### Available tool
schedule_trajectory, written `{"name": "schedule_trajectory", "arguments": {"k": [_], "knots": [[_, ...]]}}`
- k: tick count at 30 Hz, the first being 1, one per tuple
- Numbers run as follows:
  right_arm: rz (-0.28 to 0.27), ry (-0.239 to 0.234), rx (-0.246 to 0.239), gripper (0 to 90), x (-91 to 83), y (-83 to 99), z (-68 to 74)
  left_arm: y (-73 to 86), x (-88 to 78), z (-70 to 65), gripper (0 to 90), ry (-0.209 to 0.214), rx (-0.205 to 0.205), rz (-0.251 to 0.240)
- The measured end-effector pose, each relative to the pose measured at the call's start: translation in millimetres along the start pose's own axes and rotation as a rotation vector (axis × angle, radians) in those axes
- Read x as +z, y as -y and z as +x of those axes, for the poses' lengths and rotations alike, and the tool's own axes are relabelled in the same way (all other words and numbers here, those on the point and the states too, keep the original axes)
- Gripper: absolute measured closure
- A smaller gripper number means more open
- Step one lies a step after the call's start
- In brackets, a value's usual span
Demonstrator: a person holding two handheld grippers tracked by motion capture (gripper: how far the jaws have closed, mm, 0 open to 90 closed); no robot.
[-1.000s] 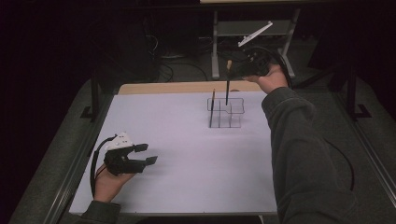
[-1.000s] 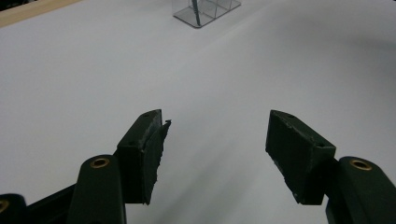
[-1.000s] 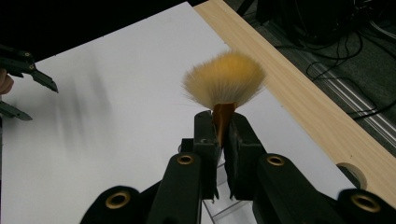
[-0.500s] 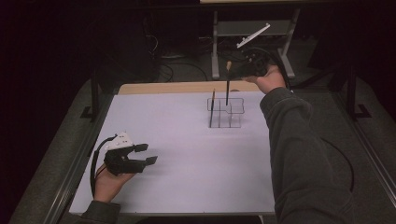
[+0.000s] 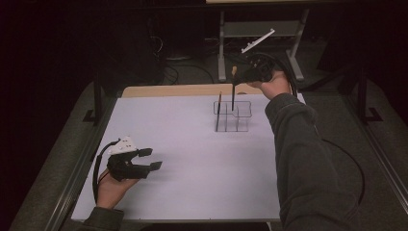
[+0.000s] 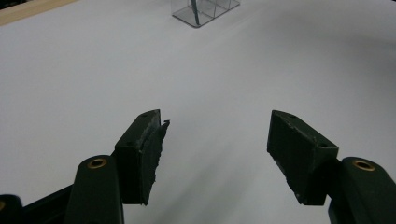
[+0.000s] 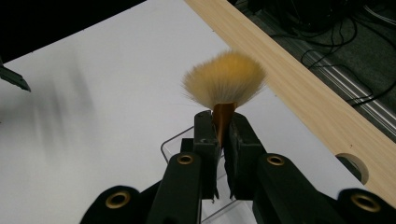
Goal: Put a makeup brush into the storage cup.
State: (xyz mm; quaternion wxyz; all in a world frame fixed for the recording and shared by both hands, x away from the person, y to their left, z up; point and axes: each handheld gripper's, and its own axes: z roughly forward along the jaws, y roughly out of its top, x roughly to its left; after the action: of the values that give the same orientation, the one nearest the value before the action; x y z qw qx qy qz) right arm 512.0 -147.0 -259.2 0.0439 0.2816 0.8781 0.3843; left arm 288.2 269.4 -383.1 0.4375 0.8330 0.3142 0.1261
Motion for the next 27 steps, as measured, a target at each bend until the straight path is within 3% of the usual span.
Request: {"name": "schedule_trajectory", "arguments": {"k": [7,11,27], "knots": [[0.007,0.000,0.013,82.9,7.4,3.5,-0.3,0.7,-0.3,0.0,34.6,0.000,-0.014,-0.003],[0.010,0.004,0.021,82.9,10.2,5.3,0.4,0.3,-1.1,0.9,34.3,-0.005,0.002,0.002],[0.006,0.013,0.048,82.9,13.3,15.2,0.5,0.5,0.0,0.6,34.1,-0.001,0.004,0.013]]}}
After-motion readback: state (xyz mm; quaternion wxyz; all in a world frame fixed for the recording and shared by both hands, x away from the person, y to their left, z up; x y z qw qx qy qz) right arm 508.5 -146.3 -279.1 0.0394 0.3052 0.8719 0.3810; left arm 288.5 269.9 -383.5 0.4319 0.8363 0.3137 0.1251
